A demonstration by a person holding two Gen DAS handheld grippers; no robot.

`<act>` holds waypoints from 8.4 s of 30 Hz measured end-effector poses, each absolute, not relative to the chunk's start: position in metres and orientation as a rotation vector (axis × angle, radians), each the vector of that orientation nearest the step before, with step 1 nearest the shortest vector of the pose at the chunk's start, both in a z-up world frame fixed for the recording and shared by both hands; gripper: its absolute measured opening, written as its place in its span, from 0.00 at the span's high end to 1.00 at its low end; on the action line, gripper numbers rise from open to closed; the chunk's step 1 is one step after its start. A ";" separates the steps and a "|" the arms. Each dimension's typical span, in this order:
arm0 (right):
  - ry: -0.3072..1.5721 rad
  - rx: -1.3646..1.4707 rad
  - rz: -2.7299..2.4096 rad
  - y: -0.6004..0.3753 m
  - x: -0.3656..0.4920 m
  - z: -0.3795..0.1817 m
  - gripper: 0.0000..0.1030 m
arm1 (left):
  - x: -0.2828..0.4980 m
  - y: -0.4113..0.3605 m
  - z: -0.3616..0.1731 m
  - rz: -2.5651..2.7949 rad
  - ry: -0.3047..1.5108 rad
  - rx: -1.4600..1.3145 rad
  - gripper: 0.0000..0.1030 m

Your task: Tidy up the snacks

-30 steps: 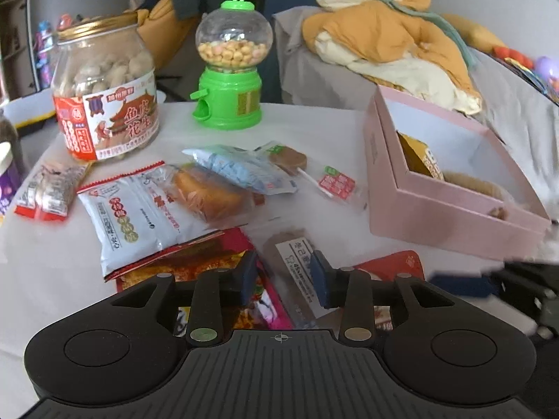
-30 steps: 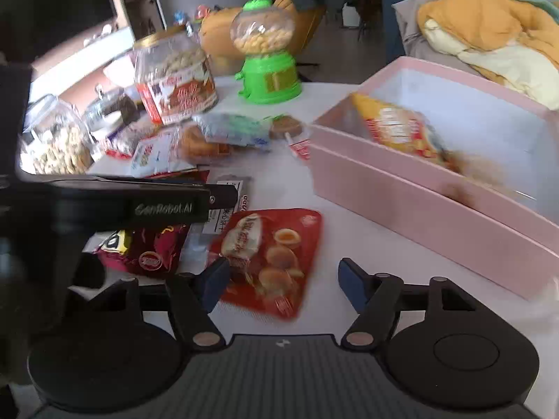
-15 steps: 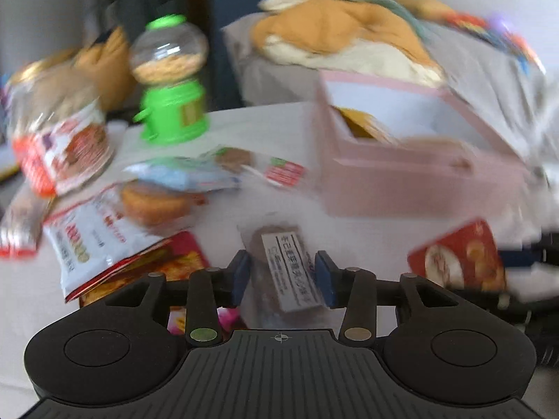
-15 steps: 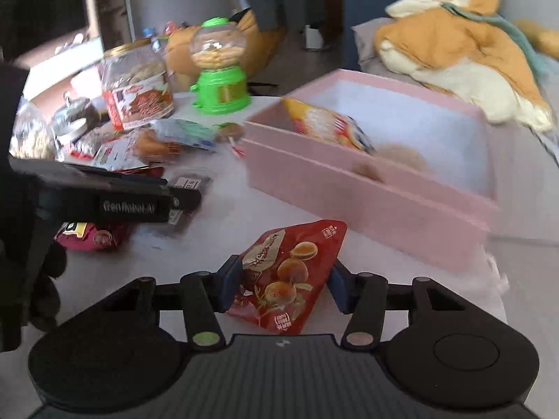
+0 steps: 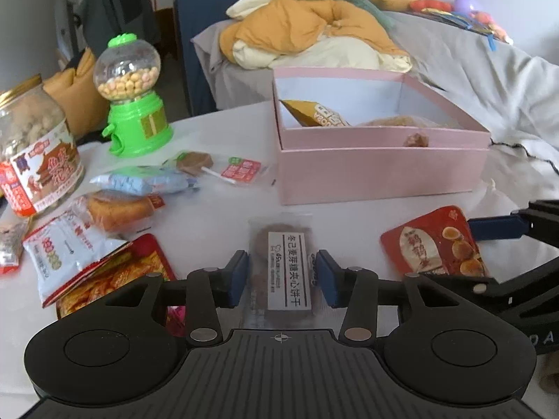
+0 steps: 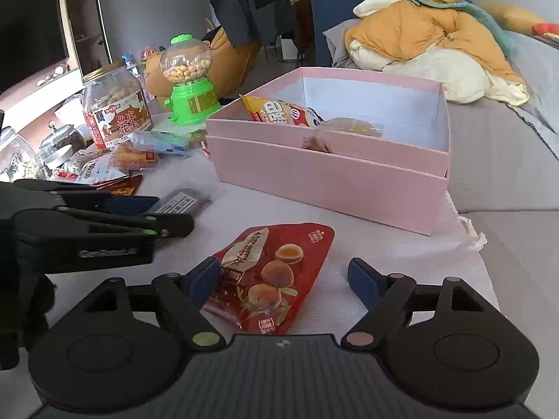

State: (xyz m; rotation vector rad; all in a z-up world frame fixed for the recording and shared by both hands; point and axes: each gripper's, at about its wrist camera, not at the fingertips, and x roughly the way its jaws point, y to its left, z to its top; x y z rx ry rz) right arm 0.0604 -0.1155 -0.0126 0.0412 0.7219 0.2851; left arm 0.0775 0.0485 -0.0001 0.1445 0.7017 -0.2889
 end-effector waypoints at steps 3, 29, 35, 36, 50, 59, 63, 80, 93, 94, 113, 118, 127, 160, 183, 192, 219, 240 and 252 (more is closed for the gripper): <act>0.729 0.019 0.301 -0.112 0.060 -0.013 0.14 | 0.073 0.055 0.002 -0.299 0.719 0.114 0.54; 0.835 -0.124 0.333 -0.095 0.054 0.009 0.45 | -0.005 0.067 0.003 -0.293 0.725 0.129 0.56; 0.867 -0.083 0.340 -0.121 0.036 0.019 0.84 | -0.011 0.061 0.003 -0.282 0.700 0.154 0.59; 0.863 -0.084 0.340 -0.126 0.034 0.019 0.84 | -0.010 0.061 0.003 -0.283 0.701 0.152 0.59; 0.771 -0.117 0.326 -0.165 0.001 0.006 0.29 | -0.014 0.063 0.000 -0.265 0.682 0.113 0.58; 0.739 -0.071 0.265 -0.158 0.022 0.012 0.24 | -0.015 0.065 -0.001 -0.265 0.679 0.102 0.58; 0.829 -0.096 0.205 -0.157 0.063 -0.006 0.22 | -0.015 0.064 -0.001 -0.263 0.678 0.107 0.58; 0.704 -0.111 0.346 -0.156 0.008 0.055 0.32 | 0.030 0.039 0.074 -0.334 0.483 0.035 0.89; 0.721 -0.080 0.352 -0.168 0.013 0.023 0.32 | 0.032 0.053 0.038 -0.420 0.811 -0.053 0.86; 0.732 -0.061 0.362 -0.168 0.016 0.017 0.32 | 0.023 0.047 0.033 -0.394 0.815 0.004 0.85; 0.729 -0.049 0.294 -0.173 0.011 -0.013 0.27 | 0.005 -0.011 0.012 -0.361 0.843 0.304 0.42; 0.727 -0.049 0.294 -0.172 0.012 -0.014 0.27 | 0.015 0.008 0.009 -0.392 0.858 0.202 0.41; 0.704 -0.134 0.302 -0.165 0.008 -0.003 0.33 | -0.004 0.008 0.005 -0.413 0.754 0.217 0.61; 0.765 -0.141 0.364 -0.148 0.183 0.070 0.47 | 0.172 0.144 0.074 -0.396 0.590 -0.249 0.59; 0.824 -0.171 0.675 0.051 0.161 0.069 0.31 | 0.107 0.293 0.012 -0.176 0.685 -0.162 0.55; 0.869 -0.256 0.727 0.099 0.164 0.037 0.27 | 0.037 0.276 0.018 -0.168 0.714 -0.100 0.54; 0.846 -0.345 0.651 0.021 0.100 0.041 0.73 | -0.037 0.199 0.021 -0.399 0.759 -0.019 0.55; 0.729 -0.294 0.720 -0.024 0.066 0.047 0.22 | -0.057 0.094 0.014 -0.444 0.762 0.116 0.39; 0.939 0.063 0.723 -0.046 0.120 0.013 0.38 | -0.049 0.081 0.009 -0.389 0.748 0.183 0.39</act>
